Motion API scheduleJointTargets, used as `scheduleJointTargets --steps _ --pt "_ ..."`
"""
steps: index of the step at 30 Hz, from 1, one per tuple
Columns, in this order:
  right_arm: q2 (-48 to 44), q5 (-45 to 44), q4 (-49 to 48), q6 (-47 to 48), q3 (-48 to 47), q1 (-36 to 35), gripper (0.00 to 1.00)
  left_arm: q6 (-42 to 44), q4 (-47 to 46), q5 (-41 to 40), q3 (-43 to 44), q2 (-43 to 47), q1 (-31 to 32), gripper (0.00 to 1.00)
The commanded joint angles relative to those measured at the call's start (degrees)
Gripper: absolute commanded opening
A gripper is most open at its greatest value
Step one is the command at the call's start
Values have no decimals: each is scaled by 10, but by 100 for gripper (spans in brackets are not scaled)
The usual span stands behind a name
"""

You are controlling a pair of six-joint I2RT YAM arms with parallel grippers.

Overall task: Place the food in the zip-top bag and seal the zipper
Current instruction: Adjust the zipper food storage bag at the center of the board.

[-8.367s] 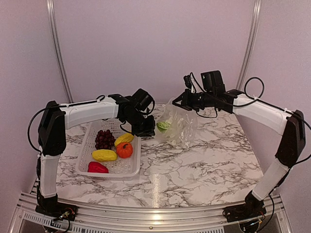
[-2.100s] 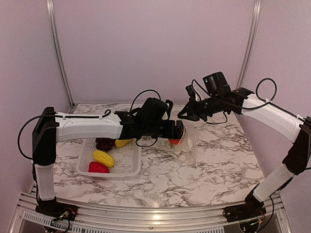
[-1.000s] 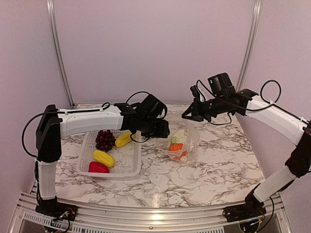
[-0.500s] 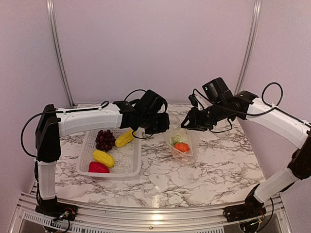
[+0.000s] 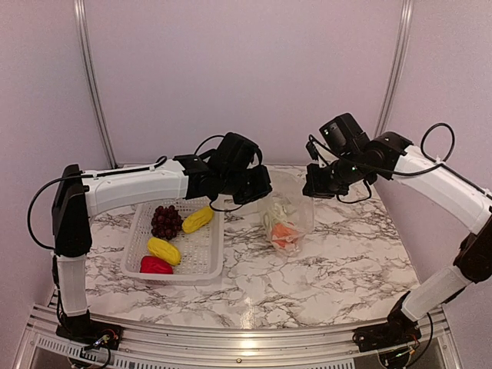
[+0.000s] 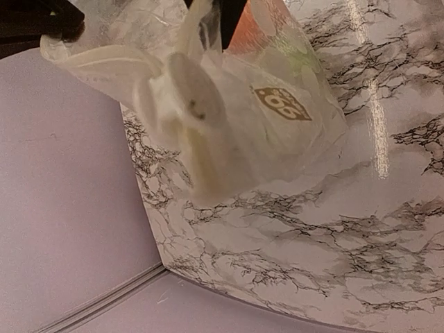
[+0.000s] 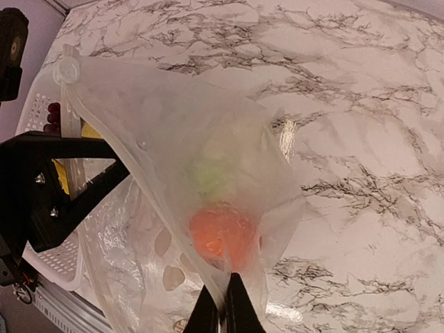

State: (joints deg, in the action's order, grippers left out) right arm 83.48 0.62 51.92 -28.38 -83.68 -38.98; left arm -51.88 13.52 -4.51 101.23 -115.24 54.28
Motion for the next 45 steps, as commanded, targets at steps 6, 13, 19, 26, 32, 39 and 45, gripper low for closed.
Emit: scheduleJointTargets --steps 6,13,19,26,32,39,45 --pt "45 -19 -17 50 -38 -3 18 0 -16 13 19 5 -6 0" --pt "37 13 -52 40 -37 9 8 2 -16 16 20 4 -7 0" --pt "44 -58 -36 69 -54 10 0 11 -42 39 21 1 -12 4" --pt "49 -146 6 113 -114 45 0 115 -42 82 82 -3 -32 98" --pt "36 -93 -27 108 -64 49 0 135 -43 39 -57 106 -62 99" --pt "20 -54 -69 84 0 49 0 166 19 105 -200 209 -101 99" --pt "23 -35 -67 95 -8 49 0 213 38 -8 -246 298 -99 99"
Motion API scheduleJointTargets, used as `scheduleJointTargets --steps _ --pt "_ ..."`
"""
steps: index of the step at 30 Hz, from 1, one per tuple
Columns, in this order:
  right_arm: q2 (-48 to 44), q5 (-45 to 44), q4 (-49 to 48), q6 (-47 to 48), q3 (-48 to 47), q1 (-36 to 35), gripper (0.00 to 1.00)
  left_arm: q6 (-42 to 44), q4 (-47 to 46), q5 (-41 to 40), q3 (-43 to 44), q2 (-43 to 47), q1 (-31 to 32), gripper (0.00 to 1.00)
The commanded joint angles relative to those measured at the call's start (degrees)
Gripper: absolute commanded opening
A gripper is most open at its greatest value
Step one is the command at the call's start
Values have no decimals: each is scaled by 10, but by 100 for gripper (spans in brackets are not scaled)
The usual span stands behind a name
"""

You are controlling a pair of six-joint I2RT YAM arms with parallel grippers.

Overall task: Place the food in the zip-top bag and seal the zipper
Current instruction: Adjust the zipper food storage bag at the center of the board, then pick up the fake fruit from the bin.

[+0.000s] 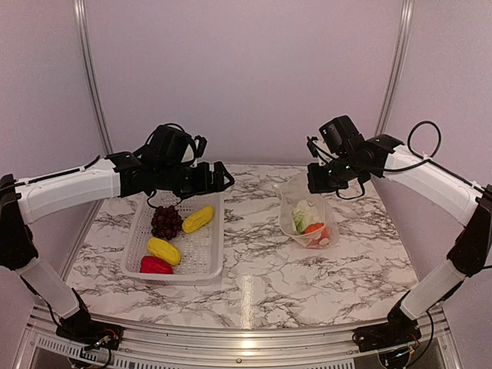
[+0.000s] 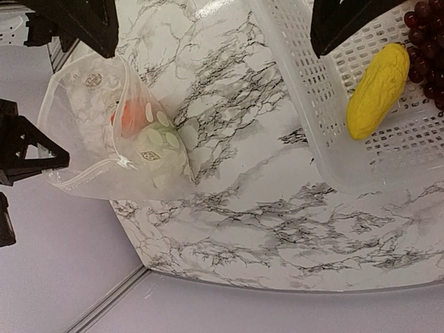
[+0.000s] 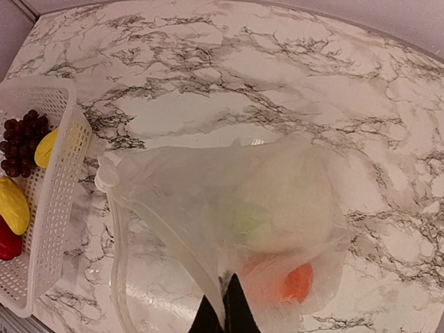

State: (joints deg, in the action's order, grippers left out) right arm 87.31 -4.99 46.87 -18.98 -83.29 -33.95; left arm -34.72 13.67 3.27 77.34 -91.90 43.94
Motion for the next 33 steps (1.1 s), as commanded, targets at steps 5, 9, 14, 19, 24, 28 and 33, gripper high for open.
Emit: scheduleJointTargets --steps 5,9,14,19,24,28,33 --pt "-24 31 -14 2 -8 -1 0 47 80 -224 -16 88 -10 99" --pt "-37 54 -15 -5 14 -2 0 83 122 -191 -13 73 -32 98" --pt "-54 75 -27 -5 41 -2 0 100 237 -182 19 30 -35 84" --pt "-55 84 -29 -6 49 -2 0 74 270 -191 -4 19 -36 81" --pt "-56 94 -33 -11 55 -5 0 67 310 -219 1 -10 -45 81" --pt "-57 98 -36 -11 58 -6 0 76 342 -232 21 -40 -54 80" --pt "-60 101 -40 -12 62 -7 0 82 362 -253 40 -72 -69 76"
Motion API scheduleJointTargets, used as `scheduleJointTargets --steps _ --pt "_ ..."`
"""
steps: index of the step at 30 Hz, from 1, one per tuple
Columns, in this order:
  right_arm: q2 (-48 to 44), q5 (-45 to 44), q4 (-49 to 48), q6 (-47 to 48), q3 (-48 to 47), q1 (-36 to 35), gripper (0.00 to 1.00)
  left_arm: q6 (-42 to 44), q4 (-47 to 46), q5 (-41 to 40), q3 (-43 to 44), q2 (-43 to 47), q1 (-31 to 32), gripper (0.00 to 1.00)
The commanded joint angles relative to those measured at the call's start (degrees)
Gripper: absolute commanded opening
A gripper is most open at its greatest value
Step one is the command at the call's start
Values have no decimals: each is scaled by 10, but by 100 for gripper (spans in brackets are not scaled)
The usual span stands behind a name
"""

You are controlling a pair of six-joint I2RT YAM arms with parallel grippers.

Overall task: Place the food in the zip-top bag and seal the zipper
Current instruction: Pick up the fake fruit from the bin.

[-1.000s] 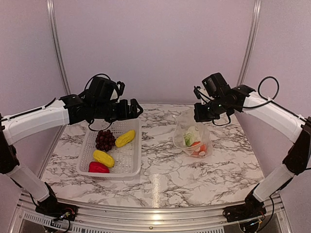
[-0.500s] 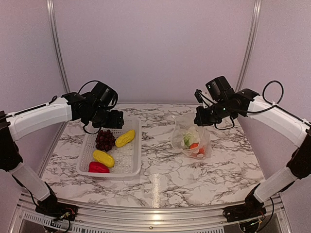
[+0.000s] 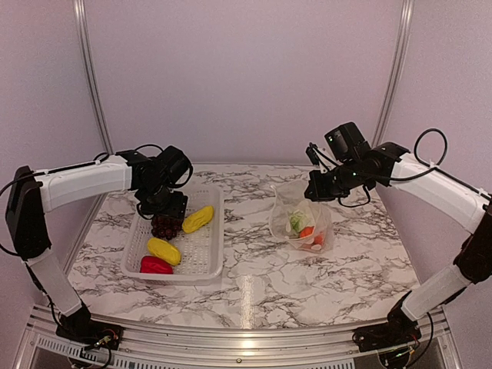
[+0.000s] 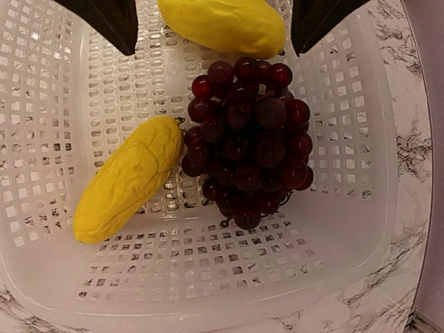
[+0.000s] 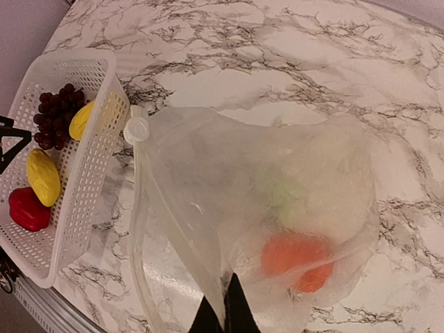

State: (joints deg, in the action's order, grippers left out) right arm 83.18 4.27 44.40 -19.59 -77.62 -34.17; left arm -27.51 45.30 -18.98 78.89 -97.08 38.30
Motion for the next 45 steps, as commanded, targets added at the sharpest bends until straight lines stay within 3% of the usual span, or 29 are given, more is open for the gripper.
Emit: scheduleJointTargets --steps 1,11,19,30,37,45 --pt "-19 9 -16 -7 7 -4 0 11 47 -32 29 -25 -15 75" --pt "-33 10 -25 -15 24 -5 0 17 35 -52 47 -93 -34 69" --pt "-34 14 -25 -18 23 -5 0 13 15 -59 63 -155 -51 73" --pt "-40 16 -22 -26 30 -6 0 11 -16 -64 49 -211 -53 69" --pt "-40 18 -22 -27 31 -5 0 10 -20 -63 43 -183 -53 45" --pt "-33 26 -27 -26 26 -5 0 21 -15 -58 43 -125 -53 26"
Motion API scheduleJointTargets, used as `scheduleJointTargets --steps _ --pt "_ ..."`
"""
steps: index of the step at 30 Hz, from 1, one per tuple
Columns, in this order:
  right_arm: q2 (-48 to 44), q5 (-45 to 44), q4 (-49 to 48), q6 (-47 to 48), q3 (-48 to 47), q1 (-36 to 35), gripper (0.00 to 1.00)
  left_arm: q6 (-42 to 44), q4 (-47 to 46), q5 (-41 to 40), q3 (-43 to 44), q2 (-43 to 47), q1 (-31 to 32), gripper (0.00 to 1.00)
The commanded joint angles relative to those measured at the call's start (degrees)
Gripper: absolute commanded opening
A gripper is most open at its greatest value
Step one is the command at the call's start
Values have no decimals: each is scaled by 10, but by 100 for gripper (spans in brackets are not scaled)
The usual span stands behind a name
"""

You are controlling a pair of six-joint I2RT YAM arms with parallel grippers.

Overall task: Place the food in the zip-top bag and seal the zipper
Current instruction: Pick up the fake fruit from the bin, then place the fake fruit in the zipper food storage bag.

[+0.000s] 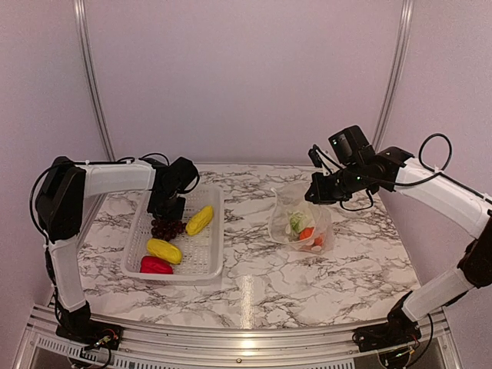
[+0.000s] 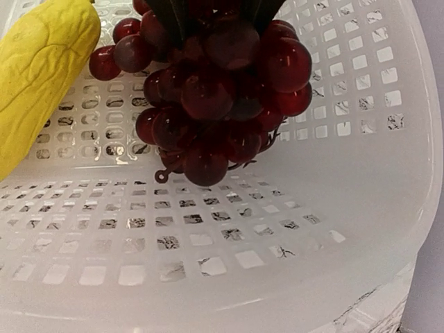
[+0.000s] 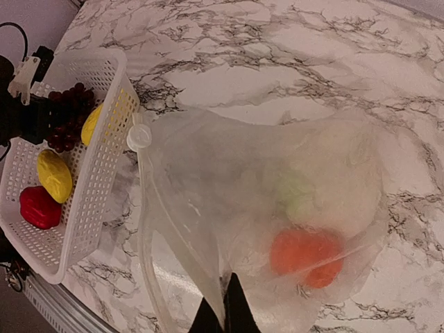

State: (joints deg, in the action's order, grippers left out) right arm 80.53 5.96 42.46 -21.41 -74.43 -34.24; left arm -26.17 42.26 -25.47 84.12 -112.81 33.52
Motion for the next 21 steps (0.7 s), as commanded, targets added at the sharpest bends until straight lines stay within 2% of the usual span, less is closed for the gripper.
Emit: scheduleJointTargets --steps 1,9,14,21 --pt "-6 9 -6 -7 -7 -5 0 10 17 8 -7 40 -5 24" --pt "-3 11 -8 -6 -8 -4 0 16 31 31 17 83 -5 11" --pt "1 13 -9 -6 -11 -4 0 20 34 52 43 105 -5 7" --pt "8 14 -10 -5 -17 -5 0 21 43 92 99 128 -4 6"
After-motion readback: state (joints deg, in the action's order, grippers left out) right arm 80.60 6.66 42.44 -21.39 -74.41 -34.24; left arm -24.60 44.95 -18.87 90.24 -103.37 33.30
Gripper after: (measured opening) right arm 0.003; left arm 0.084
